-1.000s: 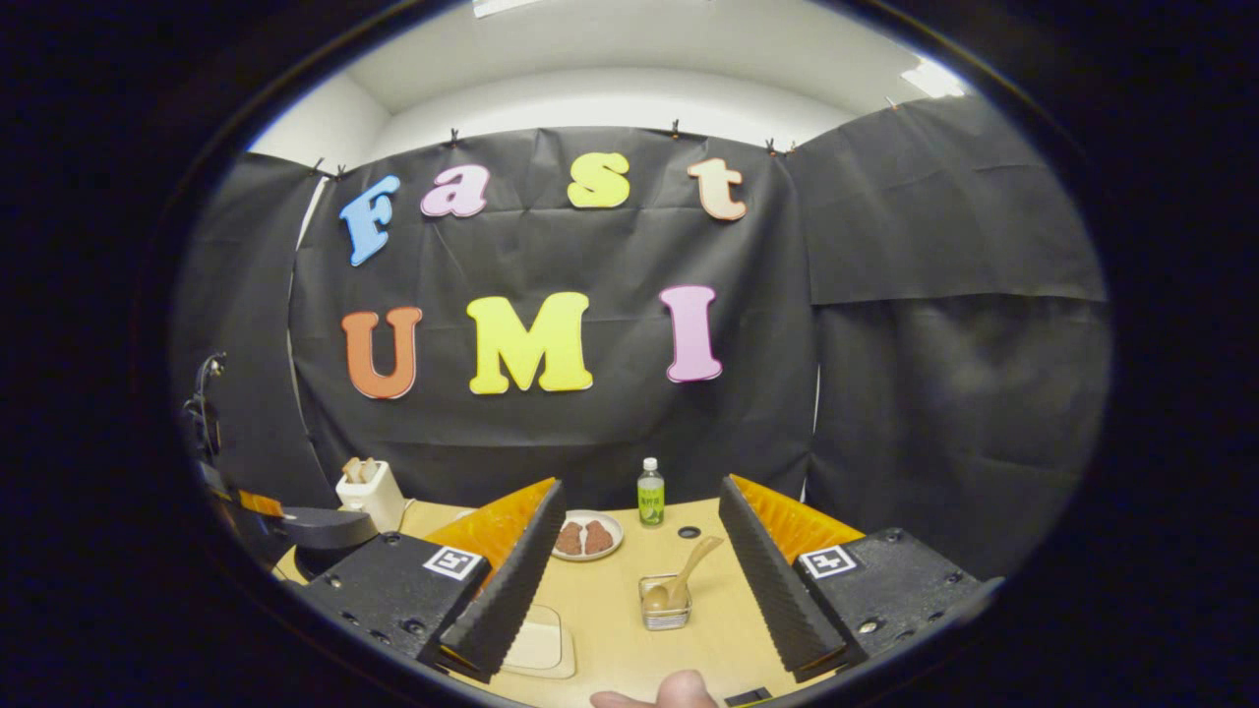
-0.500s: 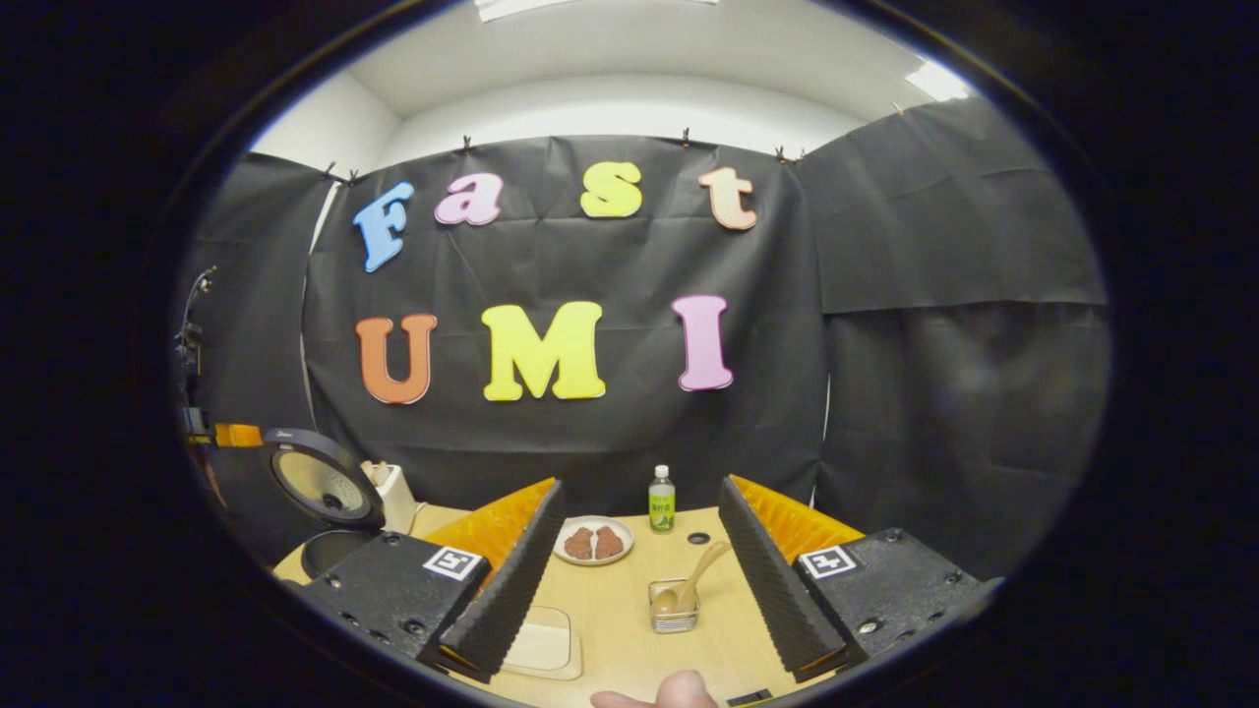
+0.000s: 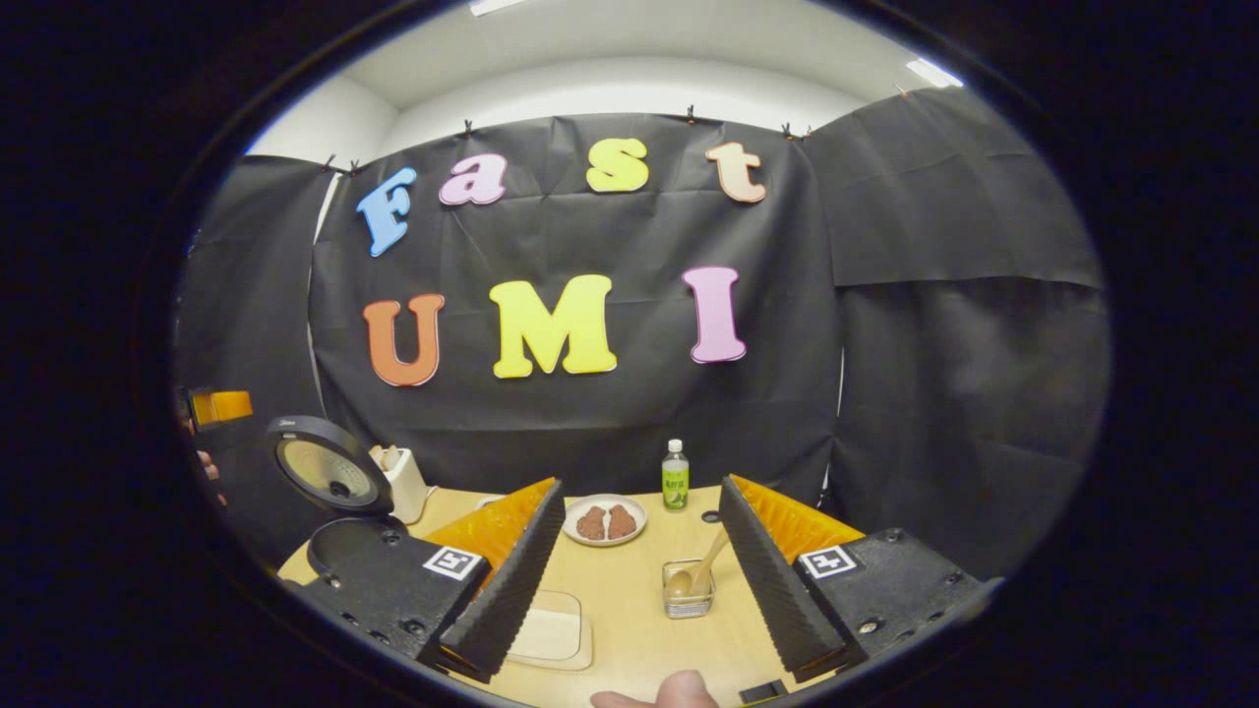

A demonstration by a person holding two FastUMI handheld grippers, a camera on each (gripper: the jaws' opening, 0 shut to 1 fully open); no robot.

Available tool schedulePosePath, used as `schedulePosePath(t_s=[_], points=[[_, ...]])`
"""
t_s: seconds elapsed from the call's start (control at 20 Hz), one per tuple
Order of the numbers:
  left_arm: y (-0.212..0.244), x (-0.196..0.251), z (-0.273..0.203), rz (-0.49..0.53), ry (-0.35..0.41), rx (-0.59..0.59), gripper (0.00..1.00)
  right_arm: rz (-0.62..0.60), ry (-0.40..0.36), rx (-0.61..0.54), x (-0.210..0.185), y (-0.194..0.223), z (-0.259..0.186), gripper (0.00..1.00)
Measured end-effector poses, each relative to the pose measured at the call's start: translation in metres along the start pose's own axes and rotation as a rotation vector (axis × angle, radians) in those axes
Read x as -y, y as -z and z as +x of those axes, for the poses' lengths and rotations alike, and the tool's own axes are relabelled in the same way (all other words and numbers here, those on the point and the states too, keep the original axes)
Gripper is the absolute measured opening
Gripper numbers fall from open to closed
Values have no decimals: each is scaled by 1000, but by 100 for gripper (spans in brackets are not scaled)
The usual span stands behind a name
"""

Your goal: Close the left gripper, press the button to open the rice cooker; take a wooden spoon from the chopstick holder with the right hand, scoop a spoonful of rice and pour it into the rice cooker, then put the wooden spoon back into the chopstick holder.

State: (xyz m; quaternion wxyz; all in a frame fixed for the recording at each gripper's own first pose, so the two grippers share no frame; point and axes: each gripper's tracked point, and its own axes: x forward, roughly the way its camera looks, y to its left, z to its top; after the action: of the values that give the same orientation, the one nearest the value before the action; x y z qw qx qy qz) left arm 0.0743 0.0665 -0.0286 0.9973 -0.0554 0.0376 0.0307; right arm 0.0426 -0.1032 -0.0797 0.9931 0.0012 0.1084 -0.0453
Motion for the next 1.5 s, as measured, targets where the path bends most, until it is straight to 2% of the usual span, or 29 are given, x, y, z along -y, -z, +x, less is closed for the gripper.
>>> schedulePosePath(t_s=[0.05, 0.1, 0.4, 0.65, 0.9, 0.95, 1.0, 1.05, 1.2, 1.25, 1.3, 1.35, 1.4, 1.45, 1.5], points=[[-3, 0, -3, 10, -6, 16, 83, -1, 2, -7, 3, 2, 2, 100], [-5, 0, -6, 21, -11, 27, 94, -1, 5, -17, 8, 6, 4, 100], [-1, 21, -17, 78, -5, 25, 95, -11, -7, -67, 31, 28, 25, 100], [6, 54, -12, 84, 24, -3, 94, -14, 10, -119, 60, 55, 67, 100], [6, 85, 10, 57, 25, -35, 94, 44, -29, -236, 82, 115, 131, 100], [7, 90, 15, 54, 21, -42, 97, 67, -30, -267, 87, 129, 144, 100], [10, 93, 23, 54, 14, -51, 94, 98, -28, -301, 93, 144, 159, 95], [13, 96, 29, 56, 8, -63, 94, 122, -27, -328, 97, 156, 170, 100], [14, 102, 47, 61, -19, -71, 94, 172, -24, -415, 108, 199, 207, 98], [15, 101, 52, 60, -30, -73, 94, 181, -30, -434, 110, 210, 217, 86], [16, 104, 57, 58, -45, -80, 94, 193, -38, -455, 112, 219, 223, 86], [19, 104, 61, 51, -58, -94, 94, 210, -46, -475, 112, 227, 232, 95], [20, 106, 64, 45, -68, -102, 94, 214, -54, -484, 112, 232, 239, 83], [22, 105, 66, 45, -81, -111, 95, 206, -61, -491, 111, 236, 246, 92], [25, 103, 67, 51, -95, -126, 94, 193, -69, -495, 110, 241, 253, 89]])
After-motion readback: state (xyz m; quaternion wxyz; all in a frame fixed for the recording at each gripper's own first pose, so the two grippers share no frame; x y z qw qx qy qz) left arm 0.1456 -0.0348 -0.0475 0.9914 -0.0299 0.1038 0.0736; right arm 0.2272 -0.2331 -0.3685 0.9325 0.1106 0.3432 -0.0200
